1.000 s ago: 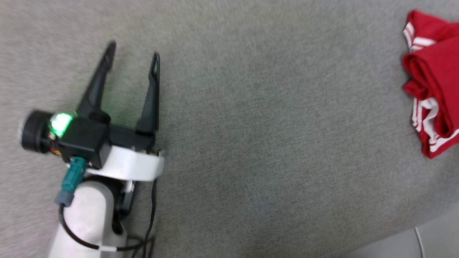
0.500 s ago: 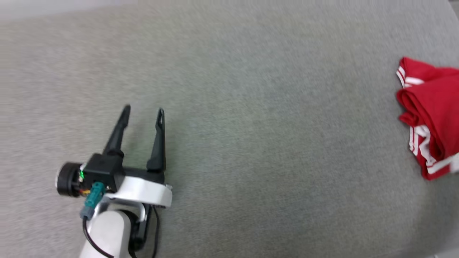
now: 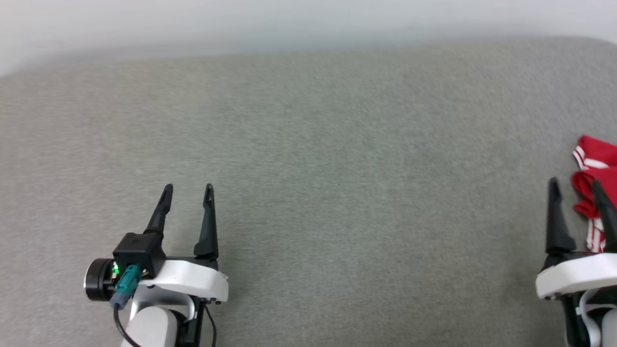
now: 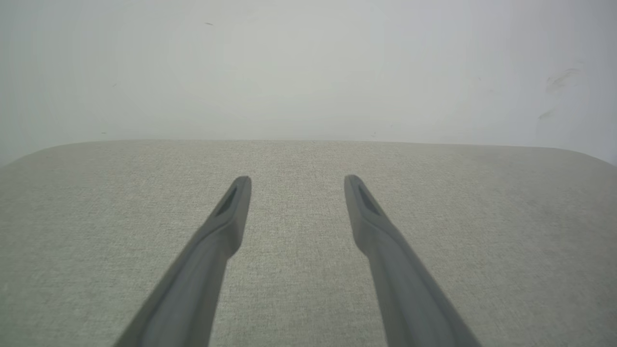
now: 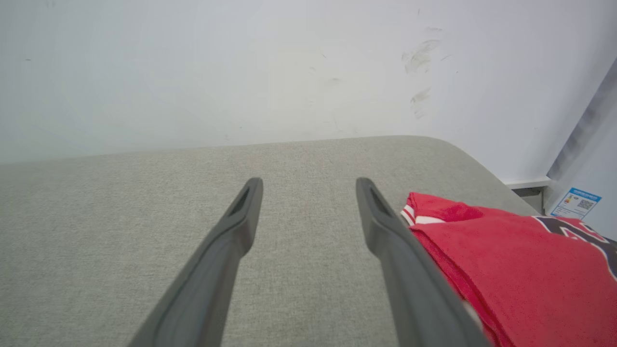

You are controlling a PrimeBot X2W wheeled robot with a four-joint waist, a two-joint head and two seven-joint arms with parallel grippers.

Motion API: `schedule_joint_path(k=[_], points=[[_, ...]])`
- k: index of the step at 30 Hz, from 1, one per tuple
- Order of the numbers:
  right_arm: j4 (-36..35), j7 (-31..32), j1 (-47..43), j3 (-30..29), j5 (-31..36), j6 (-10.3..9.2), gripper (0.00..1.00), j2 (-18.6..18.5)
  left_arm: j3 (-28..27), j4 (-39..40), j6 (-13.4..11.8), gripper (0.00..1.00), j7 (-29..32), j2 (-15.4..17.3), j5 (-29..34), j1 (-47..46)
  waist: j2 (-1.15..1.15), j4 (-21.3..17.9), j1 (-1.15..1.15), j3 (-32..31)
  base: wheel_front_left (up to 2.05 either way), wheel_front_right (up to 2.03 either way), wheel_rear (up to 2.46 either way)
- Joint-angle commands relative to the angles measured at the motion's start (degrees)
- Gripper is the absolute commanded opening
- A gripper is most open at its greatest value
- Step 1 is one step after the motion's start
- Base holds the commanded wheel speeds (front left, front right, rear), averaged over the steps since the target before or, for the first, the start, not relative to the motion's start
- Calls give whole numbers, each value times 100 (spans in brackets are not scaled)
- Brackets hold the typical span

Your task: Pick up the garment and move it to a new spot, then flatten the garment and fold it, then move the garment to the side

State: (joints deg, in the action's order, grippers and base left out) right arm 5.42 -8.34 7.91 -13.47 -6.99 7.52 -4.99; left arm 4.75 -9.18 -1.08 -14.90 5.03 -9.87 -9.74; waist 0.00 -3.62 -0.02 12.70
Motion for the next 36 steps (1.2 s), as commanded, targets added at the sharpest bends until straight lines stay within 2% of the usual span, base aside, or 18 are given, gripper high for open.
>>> schedule_joint_path(k=[1, 8, 16, 26, 36], points=[[-166, 70, -145, 94, 43, -7, 100, 47, -71, 1, -21, 100, -36, 2, -16, 77, 0, 242, 2, -230, 0, 0, 0], [-1047, 483, -659, 491, 157, -7, 100, 143, -388, -31, 37, 100, -31, 73, 60, 307, 0, 505, 2, -495, 0, 0, 0], [-1745, 862, -1229, 664, 304, -7, 100, 188, -524, -112, 215, 100, -26, 100, 180, 696, 0, 514, 2, -867, 0, 0, 0], [-1935, 900, -1758, 856, 266, -7, 100, 212, -501, -155, 356, 100, -27, -23, 255, 1071, 0, 515, 2, -1185, 0, 0, 0], [-2008, 857, -1791, 978, 317, -7, 100, 220, -617, -122, 448, 100, -27, -93, 261, 1130, 0, 593, 2, -1257, 0, 0, 0]])
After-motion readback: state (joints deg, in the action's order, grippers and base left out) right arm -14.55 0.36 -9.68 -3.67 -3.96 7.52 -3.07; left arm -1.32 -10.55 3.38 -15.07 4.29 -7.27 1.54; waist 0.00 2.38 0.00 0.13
